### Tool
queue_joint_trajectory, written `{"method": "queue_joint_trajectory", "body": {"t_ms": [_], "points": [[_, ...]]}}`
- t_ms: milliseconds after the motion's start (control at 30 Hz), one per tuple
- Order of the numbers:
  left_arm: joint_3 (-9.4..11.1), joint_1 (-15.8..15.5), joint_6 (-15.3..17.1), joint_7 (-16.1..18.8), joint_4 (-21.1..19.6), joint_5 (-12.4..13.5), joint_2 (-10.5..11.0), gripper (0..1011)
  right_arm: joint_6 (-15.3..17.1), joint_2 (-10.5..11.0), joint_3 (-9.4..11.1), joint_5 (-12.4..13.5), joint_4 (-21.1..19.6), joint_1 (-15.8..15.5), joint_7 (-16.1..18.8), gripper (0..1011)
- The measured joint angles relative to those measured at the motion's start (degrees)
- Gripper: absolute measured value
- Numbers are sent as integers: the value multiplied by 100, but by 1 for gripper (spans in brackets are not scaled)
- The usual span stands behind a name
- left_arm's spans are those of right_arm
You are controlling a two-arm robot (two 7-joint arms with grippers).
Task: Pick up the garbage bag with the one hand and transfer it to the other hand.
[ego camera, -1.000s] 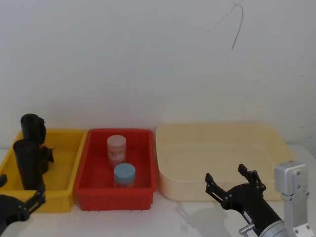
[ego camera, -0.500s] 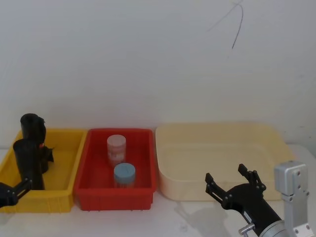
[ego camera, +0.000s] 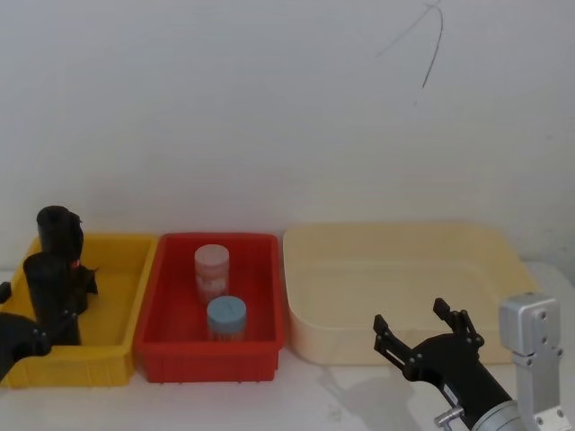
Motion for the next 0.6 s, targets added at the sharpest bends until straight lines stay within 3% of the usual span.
{"method": "queue_joint_trajectory", "body": {"t_ms": [433, 600], "points": [[142, -415, -28, -89, 402, 178, -149, 997, 0, 0, 0, 0, 0, 0, 0, 1000], [167, -485, -38, -105, 473, 210, -175, 897, 0, 0, 0, 0, 0, 0, 0, 1000]]}}
